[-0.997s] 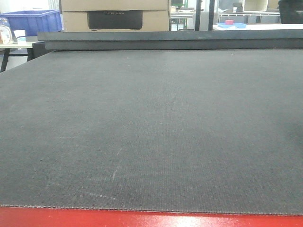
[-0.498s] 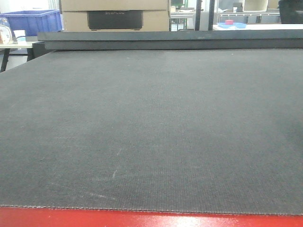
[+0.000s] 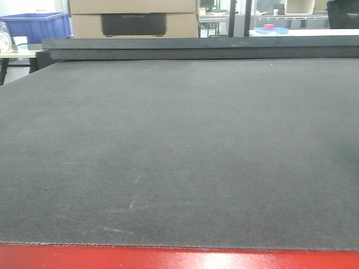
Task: Grab block from conveyor and place in blue bin
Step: 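Turn the base away from the conveyor while holding both blocks, then drive the base to the shelf of blue plastic bins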
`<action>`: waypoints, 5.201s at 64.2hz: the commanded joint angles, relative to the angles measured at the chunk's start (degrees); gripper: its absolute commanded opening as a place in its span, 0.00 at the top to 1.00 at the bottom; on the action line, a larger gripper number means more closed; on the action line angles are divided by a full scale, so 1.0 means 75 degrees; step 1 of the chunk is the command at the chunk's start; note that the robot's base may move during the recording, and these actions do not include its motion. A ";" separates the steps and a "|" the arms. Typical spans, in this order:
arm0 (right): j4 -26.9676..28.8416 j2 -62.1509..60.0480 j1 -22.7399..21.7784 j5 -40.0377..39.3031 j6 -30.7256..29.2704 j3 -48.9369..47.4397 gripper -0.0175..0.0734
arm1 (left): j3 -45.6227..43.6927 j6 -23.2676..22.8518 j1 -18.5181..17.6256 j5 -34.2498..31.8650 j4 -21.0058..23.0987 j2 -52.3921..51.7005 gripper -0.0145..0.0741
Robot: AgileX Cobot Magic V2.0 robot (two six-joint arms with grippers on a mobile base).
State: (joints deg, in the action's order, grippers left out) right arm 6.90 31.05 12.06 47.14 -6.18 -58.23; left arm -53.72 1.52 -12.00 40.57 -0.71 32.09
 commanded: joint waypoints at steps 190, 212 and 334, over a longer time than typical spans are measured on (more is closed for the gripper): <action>-0.0025 -0.0043 0.0007 -0.0185 -0.0049 -0.0070 0.98 | -0.0011 -0.0038 -0.0047 -0.0141 0.0018 -0.0034 0.96; -0.0025 -0.0043 0.0007 -0.0185 -0.0049 -0.0070 0.98 | -0.0011 -0.0038 -0.0047 -0.0141 0.0018 -0.0034 0.96; -0.0025 -0.0043 0.0007 -0.0185 -0.0049 -0.0070 0.98 | -0.0011 -0.0038 -0.0047 -0.0141 0.0018 -0.0034 0.96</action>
State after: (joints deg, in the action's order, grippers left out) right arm 6.90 30.92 12.06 47.14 -6.18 -58.23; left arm -53.72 1.52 -12.00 40.57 -0.71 32.09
